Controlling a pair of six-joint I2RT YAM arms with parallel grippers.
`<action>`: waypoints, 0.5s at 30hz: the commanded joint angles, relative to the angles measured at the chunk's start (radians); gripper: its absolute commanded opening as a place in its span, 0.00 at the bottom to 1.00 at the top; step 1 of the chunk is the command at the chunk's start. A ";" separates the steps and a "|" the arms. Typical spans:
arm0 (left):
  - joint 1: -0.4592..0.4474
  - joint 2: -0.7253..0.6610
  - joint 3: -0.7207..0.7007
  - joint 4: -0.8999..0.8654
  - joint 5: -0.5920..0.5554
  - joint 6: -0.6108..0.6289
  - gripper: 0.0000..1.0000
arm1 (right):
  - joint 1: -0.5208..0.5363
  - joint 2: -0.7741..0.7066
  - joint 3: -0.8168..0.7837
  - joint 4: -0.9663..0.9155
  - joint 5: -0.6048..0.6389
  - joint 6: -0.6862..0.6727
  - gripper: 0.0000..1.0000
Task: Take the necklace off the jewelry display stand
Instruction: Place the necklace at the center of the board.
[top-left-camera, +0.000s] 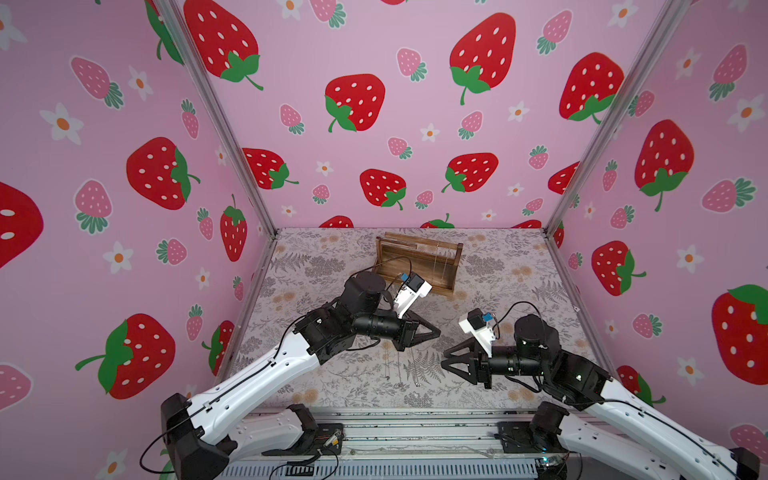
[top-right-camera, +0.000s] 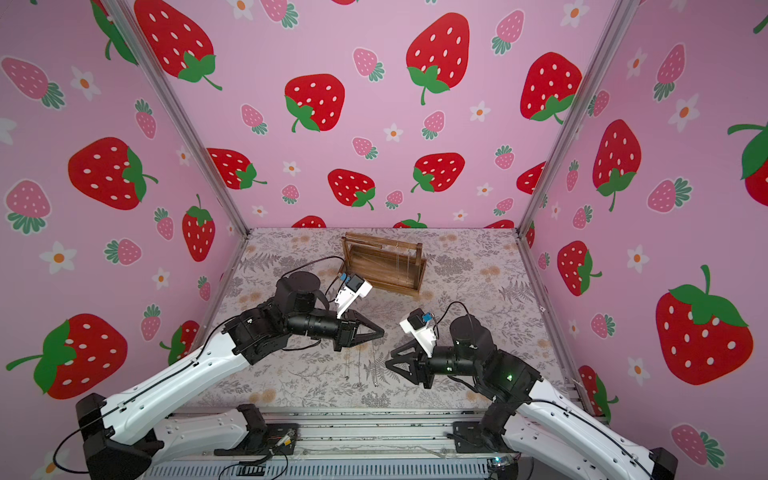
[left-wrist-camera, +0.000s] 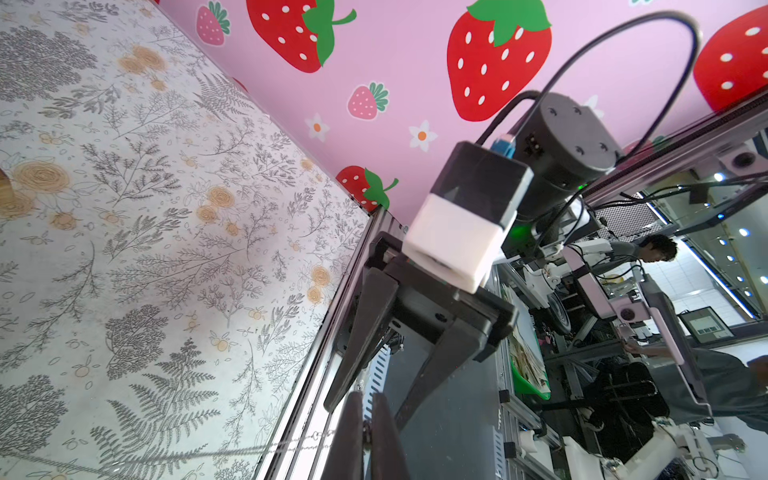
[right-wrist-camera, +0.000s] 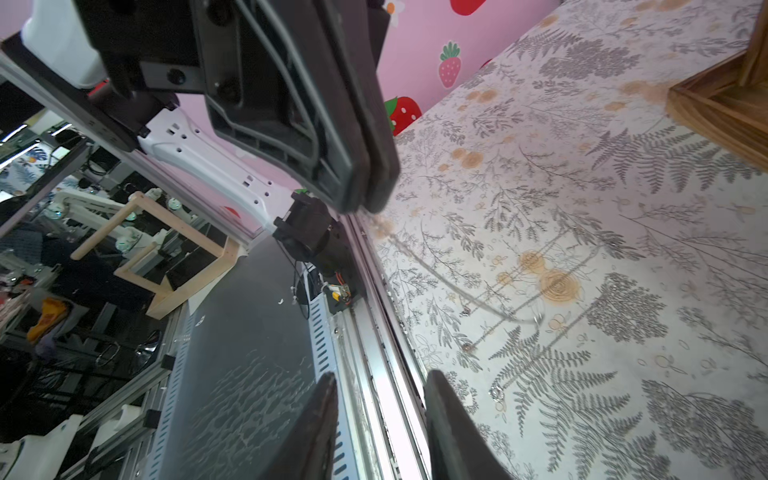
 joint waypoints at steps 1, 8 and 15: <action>-0.015 0.000 0.002 0.048 0.004 -0.020 0.00 | 0.027 0.007 0.008 0.061 -0.036 -0.011 0.37; -0.060 0.014 0.017 0.058 0.003 -0.029 0.00 | 0.046 -0.040 0.011 0.039 0.022 -0.022 0.36; -0.103 0.031 0.035 0.040 -0.017 -0.016 0.00 | 0.049 -0.061 0.023 0.023 0.015 -0.008 0.34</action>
